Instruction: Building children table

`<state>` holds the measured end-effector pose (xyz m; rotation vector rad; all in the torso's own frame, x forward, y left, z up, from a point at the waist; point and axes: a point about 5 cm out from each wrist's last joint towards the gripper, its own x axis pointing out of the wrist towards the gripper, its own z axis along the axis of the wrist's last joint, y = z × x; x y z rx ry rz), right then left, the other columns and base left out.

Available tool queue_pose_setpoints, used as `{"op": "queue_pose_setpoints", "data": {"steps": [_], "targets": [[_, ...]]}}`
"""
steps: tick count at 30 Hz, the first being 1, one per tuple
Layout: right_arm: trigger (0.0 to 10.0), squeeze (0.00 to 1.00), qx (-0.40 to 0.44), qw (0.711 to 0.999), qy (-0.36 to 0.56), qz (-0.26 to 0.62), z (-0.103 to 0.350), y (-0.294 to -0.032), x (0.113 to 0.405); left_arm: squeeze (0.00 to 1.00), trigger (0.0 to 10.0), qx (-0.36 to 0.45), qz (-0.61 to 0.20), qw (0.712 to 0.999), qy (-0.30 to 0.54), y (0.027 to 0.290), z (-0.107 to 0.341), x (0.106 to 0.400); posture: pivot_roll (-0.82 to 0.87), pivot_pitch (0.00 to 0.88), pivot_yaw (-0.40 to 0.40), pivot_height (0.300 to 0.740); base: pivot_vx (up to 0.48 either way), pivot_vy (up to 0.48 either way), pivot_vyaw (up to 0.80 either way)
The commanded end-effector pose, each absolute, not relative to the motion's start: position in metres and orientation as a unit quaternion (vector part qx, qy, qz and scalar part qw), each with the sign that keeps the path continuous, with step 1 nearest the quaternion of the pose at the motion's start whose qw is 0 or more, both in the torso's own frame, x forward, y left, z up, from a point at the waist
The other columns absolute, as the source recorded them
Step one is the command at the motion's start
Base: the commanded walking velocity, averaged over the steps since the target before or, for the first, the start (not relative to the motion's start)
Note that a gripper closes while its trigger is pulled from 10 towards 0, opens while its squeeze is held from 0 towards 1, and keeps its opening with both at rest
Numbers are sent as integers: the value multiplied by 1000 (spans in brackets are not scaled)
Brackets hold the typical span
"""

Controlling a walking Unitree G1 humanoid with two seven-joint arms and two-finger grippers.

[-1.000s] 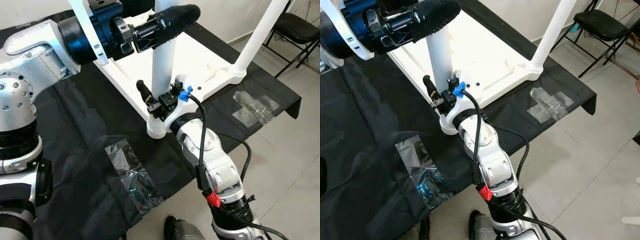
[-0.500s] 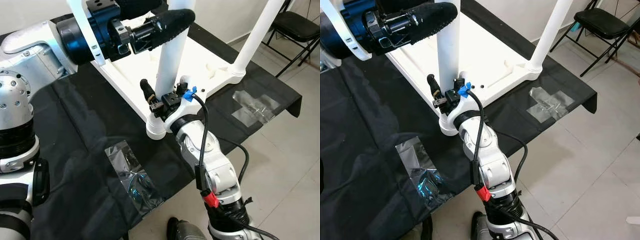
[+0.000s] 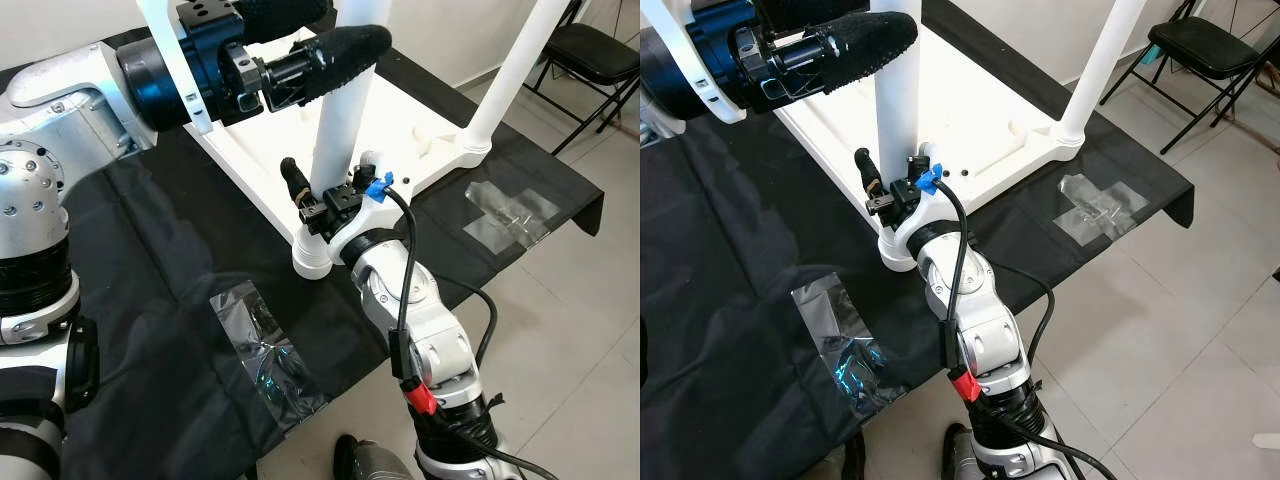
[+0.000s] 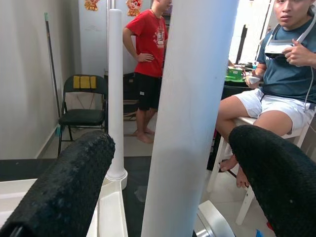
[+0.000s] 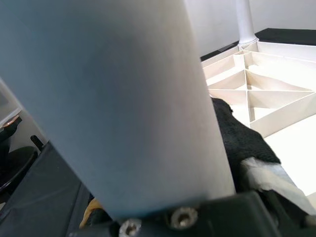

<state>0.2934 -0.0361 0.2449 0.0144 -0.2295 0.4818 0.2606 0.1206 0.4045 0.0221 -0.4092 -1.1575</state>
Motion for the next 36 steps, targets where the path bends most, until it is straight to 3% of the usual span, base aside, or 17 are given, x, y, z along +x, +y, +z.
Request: {"op": "queue_pose_setpoints", "data": {"steps": [1, 5, 6, 8, 9, 17, 25, 26, 27, 34, 36], "targets": [[10000, 0, 18, 969, -28, 244, 212, -35, 296, 0, 10000, 34, -549, 811, -199, 115, 407, 257, 21, 221, -28, 740, 0, 0, 0], [10000, 0, 18, 969, -27, 243, 212, -35, 297, 0, 10000, 44, -549, 809, -206, 111, 407, 257, 21, 221, -28, 740, 0, 0, 0], [10000, 0, 18, 970, -27, 243, 212, -35, 297, 0, 4588, 52, -545, 810, -211, 107, 407, 257, 21, 222, -28, 740, 0, 0, 0], [10000, 0, 18, 970, -27, 243, 213, -35, 297, 0, 4588, 58, -542, 810, -215, 104, 408, 257, 21, 222, -28, 740, 0, 0, 0], [10000, 0, 18, 970, -27, 242, 213, -35, 297, 0, 0, 65, -540, 810, -220, 100, 410, 257, 21, 222, -31, 740, 0, 0, 0], [10000, 0, 17, 970, -25, 241, 213, -36, 298, 0, 0, 91, -544, 801, -233, 87, 418, 253, 20, 223, -30, 740, 0, 0, 0], [10000, 0, 18, 970, -23, 240, 213, -36, 299, 0, 0, 109, -543, 797, -240, 91, 425, 244, 19, 224, -29, 740, 0, 0, 0], [10000, 765, 14, 970, -25, 243, 214, -37, 300, 0, 0, 111, -542, 797, -241, 93, 426, 243, 18, 224, -27, 740, 0, 0, 0], [10000, 1000, 15, 968, -31, 249, 216, -39, 301, 0, 0, 112, -541, 798, -240, 91, 426, 245, 16, 224, -27, 740, 0, 0, 0], [10000, 1000, 19, 954, -78, 288, 233, -50, 304, 0, 0, 113, -541, 799, -239, 85, 424, 251, 13, 226, -25, 740, 0, 0, 0], [10000, 1000, 4, 936, -110, 335, 245, -61, 305, 0, 0, 113, -542, 798, -237, 84, 424, 252, 12, 228, -23, 740, 0, 0, 0]]}}
